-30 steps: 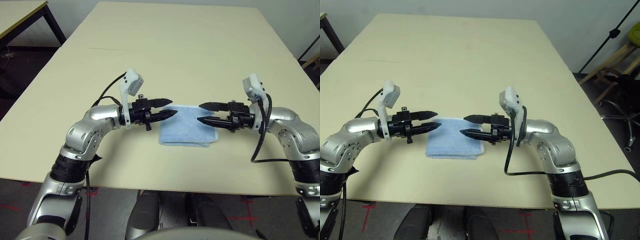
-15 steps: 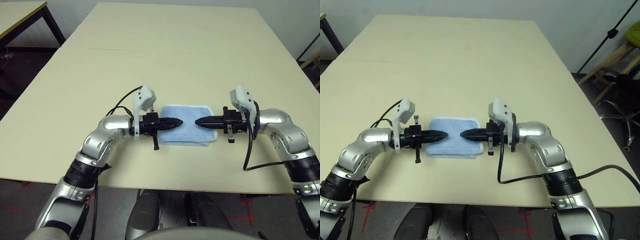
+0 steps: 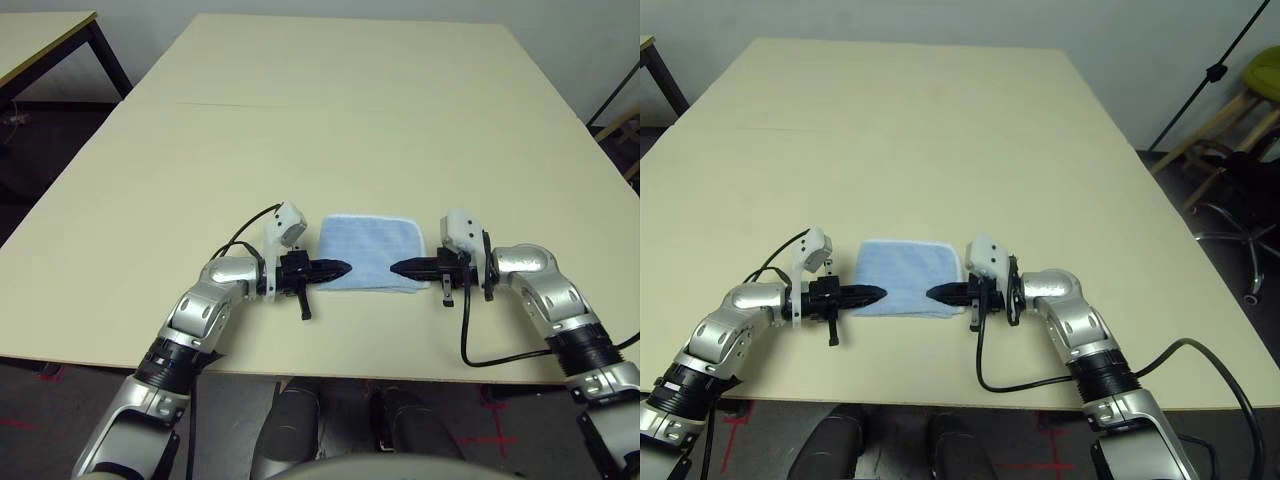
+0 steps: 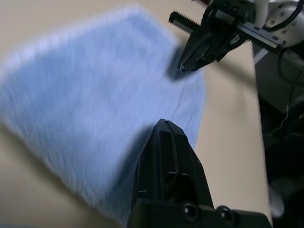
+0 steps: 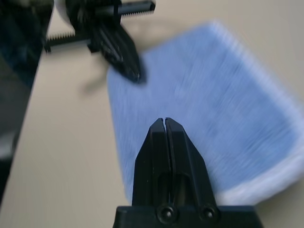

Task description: Fold the towel and set it aside.

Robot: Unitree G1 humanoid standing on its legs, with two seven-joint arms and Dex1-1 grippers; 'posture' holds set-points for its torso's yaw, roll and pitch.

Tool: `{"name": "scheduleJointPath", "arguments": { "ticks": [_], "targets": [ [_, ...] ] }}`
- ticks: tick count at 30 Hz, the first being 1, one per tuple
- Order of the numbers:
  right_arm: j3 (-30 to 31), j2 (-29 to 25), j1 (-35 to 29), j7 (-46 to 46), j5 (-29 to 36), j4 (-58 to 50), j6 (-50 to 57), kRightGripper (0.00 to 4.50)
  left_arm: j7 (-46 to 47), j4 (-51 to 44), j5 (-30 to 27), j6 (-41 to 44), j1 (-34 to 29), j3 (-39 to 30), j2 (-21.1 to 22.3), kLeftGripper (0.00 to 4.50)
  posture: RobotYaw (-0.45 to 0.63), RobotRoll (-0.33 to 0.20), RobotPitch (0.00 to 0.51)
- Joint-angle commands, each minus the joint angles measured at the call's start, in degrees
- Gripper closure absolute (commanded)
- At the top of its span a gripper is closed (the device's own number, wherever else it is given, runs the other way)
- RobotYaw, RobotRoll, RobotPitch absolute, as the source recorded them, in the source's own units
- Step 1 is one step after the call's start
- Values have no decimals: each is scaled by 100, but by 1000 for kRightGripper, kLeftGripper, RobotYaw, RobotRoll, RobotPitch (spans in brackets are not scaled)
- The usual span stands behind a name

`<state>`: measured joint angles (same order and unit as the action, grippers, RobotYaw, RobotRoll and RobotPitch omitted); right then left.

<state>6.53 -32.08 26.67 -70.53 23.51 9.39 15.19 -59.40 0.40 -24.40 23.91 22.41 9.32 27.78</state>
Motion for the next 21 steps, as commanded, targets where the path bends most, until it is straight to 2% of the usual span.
{"name": "scheduleJointPath", "arguments": {
  "ticks": [1, 7, 17, 21],
  "targets": [
    [-256, 91, 313, 138, 201, -4, 210, 4436, 120, 157, -80, 43, 487, -200, -167, 4500, 133, 0, 131],
    [-41, 388, 535, 254, -207, 505, -76, 4436, 163, 1267, 425, -545, 989, -95, -429, 4500, 127, 0, 134],
    [30, 942, 675, 582, -812, 1899, -1001, 4436, 857, 2805, 1385, -1435, 1223, -34, -850, 4500, 121, 0, 137],
    [128, 1030, 658, 592, -1138, 2566, -1420, 4436, 958, 2995, 1650, -1648, 1071, 44, -927, 4500, 122, 0, 136]
  ]
}}
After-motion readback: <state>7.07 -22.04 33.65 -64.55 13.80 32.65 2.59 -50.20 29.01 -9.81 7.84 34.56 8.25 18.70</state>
